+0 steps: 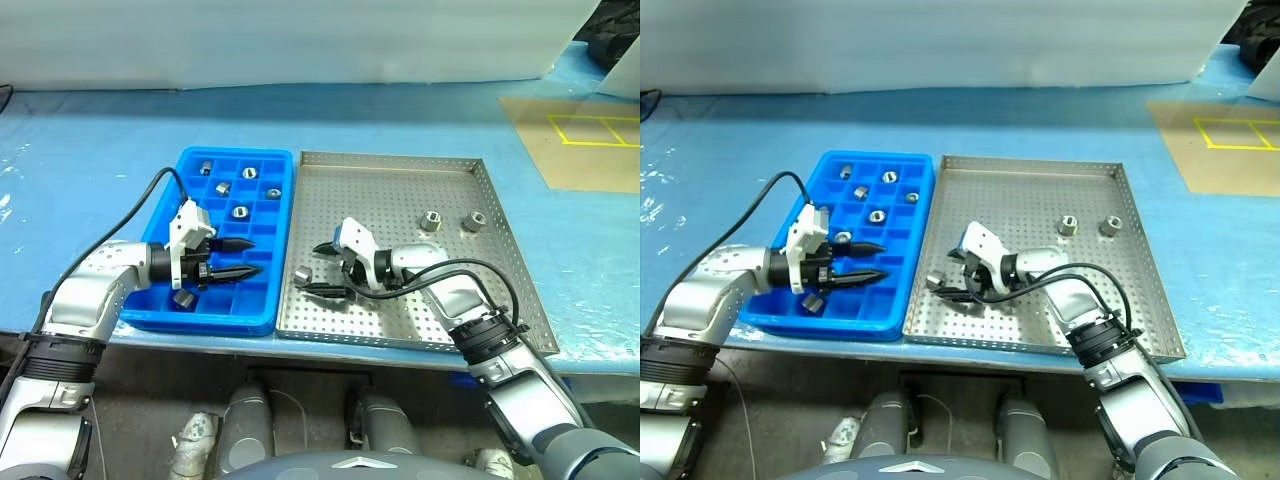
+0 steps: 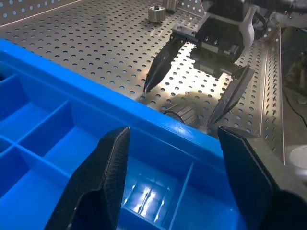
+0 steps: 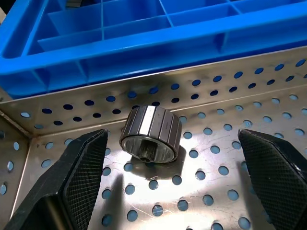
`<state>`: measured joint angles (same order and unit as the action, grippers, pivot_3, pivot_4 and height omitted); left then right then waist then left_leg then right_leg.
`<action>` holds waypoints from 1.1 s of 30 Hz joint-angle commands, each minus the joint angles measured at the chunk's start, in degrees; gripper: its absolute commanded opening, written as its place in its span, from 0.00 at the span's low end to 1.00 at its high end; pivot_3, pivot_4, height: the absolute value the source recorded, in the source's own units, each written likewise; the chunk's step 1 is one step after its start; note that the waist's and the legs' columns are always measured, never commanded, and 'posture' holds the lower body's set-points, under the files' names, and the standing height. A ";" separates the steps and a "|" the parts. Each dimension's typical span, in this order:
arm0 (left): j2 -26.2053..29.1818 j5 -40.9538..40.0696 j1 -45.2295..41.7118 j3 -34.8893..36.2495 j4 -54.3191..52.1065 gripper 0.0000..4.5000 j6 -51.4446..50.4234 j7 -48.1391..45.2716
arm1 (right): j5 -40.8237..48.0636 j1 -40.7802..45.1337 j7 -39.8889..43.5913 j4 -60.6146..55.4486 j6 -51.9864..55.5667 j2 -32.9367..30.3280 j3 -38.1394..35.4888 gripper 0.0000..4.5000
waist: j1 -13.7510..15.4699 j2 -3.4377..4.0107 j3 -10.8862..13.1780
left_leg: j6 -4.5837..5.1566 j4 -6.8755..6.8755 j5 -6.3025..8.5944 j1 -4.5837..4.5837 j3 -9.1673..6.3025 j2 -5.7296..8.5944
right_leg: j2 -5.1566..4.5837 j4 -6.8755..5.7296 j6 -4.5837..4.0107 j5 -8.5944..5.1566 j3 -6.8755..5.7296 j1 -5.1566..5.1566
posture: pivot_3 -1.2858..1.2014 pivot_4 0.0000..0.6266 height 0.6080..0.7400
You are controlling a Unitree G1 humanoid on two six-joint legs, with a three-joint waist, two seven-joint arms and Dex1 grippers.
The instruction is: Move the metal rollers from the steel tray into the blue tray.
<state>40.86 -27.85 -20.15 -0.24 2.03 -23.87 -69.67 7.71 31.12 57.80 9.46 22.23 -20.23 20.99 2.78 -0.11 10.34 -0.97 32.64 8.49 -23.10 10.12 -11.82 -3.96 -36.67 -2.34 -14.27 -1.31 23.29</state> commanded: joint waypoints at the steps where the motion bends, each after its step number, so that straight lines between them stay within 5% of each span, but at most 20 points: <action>1: 0.38 -0.62 0.21 1.91 -1.08 0.68 0.00 0.45 | 0.21 1.04 1.22 0.84 -0.55 1.20 0.49 1.00 | 0.02 0.00 0.00 | 0.00 0.00 0.00 0.00 0.00 0.00 | 0.00 0.00 0.00 0.00 0.00 0.00 | 0.50 0.24 1.00; 6: 0.61 -0.69 0.59 2.16 -1.14 0.68 -0.09 0.75 | -0.27 1.07 1.95 1.74 -1.09 1.59 0.86 1.00 | 0.11 0.00 0.00 | 0.00 0.00 0.00 0.01 -0.01 0.00 | -0.01 0.00 0.00 0.00 0.00 -0.01 | 0.50 0.24 1.00; 9: 0.42 -0.46 0.41 2.23 -0.61 0.69 0.09 1.08 | -0.43 1.48 2.24 2.50 -1.75 2.05 0.96 0.87 | 0.10 0.00 0.00 | 0.00 0.00 0.00 0.02 -0.01 0.00 | 0.00 0.00 0.00 0.00 0.00 -0.01 | 0.50 0.24 1.00; 16: 0.37 -0.76 0.38 2.79 -0.25 0.69 -0.08 1.89 | -1.50 1.35 0.99 3.71 -3.32 2.65 0.22 0.38 | 0.10 0.00 0.00 | 0.00 -0.02 0.00 0.02 0.00 0.00 | 0.00 0.00 0.00 0.00 0.00 0.00 | 0.50 0.24 1.00; 33: 5.91 0.15 -4.87 10.75 7.49 0.69 2.17 2.56 | 2.34 4.73 0.41 -6.79 0.47 -4.39 -7.56 0.36 | 0.09 0.00 0.01 | 0.00 -0.05 0.00 0.04 0.00 0.00 | 0.01 0.02 0.00 0.00 0.02 0.01 | 0.50 0.24 1.00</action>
<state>45.36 -27.84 -24.15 8.35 8.55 -23.29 -66.80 7.95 33.10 59.12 5.72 22.97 -25.64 16.01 2.87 -0.11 10.35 -0.97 32.57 8.50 -23.06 10.11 -11.82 -3.96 -36.66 -2.34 -14.27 -1.29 23.31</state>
